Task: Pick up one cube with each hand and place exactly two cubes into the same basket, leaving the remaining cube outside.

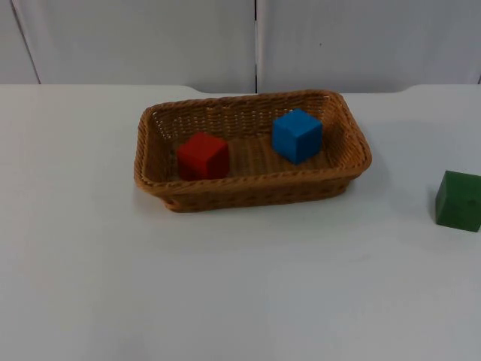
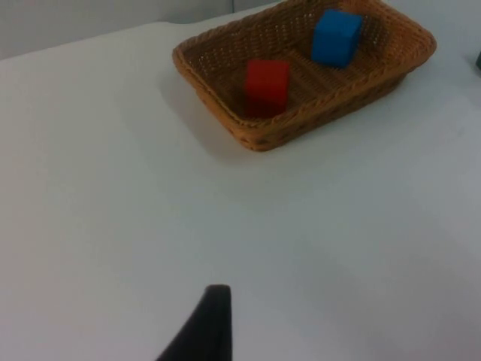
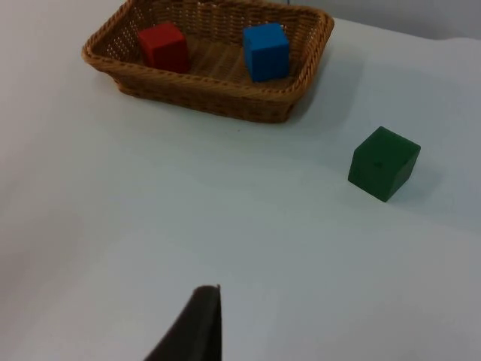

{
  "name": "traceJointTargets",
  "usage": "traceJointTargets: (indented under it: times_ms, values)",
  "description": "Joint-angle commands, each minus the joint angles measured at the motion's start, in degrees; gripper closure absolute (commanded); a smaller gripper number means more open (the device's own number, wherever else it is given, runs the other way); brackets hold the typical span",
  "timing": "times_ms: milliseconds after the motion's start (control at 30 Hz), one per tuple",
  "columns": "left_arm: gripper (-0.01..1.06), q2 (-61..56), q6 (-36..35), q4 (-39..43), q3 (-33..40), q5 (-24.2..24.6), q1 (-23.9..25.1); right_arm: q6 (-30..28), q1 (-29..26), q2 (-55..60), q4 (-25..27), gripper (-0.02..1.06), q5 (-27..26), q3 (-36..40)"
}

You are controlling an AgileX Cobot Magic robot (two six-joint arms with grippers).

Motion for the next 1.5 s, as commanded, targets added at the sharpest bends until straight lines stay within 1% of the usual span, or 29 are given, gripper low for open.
traceJointTargets:
  times_ms: [0,733,867,1000,1033,1233,1267,1400,1467]
  values:
    - [0.00,-0.27,-0.48,0.05,0.33,-0.72,0.01,-0.09,-0.05,-0.18,0.08,-0.01,-0.62,0.05]
    - [0.00,-0.27,-0.48,0.05,0.33,-0.72,0.01,-0.09,-0.18,-0.18,0.08,-0.01,-0.73,0.05]
    - [0.00,-0.27,-0.48,0.05,0.33,-0.72,0.01,-0.09,-1.82,-0.18,0.08,-0.01,-0.73,0.05]
    - [0.00,-0.27,-0.48,0.05,0.33,-0.72,0.01,-0.09,-5.97,-0.18,0.08,-0.01,-0.73,0.05]
    - [0.00,-0.27,-0.48,0.05,0.33,-0.72,0.01,-0.09,-5.97,-0.18,0.08,-0.01,-0.73,0.05]
    - [0.00,-0.27,-0.48,0.05,0.33,-0.72,0.01,-0.09,-12.25,-0.18,0.08,-0.01,-0.73,0.05]
    - [0.00,-0.27,-0.48,0.05,0.33,-0.72,0.01,-0.09,-12.25,-0.18,0.08,-0.01,-0.73,0.05]
    - [0.00,-0.27,-0.48,0.05,0.33,-0.72,0.01,-0.09,-16.20,-0.18,0.08,-0.01,-0.73,0.05]
    - [0.00,-0.27,-0.48,0.05,0.33,-0.72,0.01,-0.09,-17.14,-0.18,0.08,-0.01,-0.73,0.05]
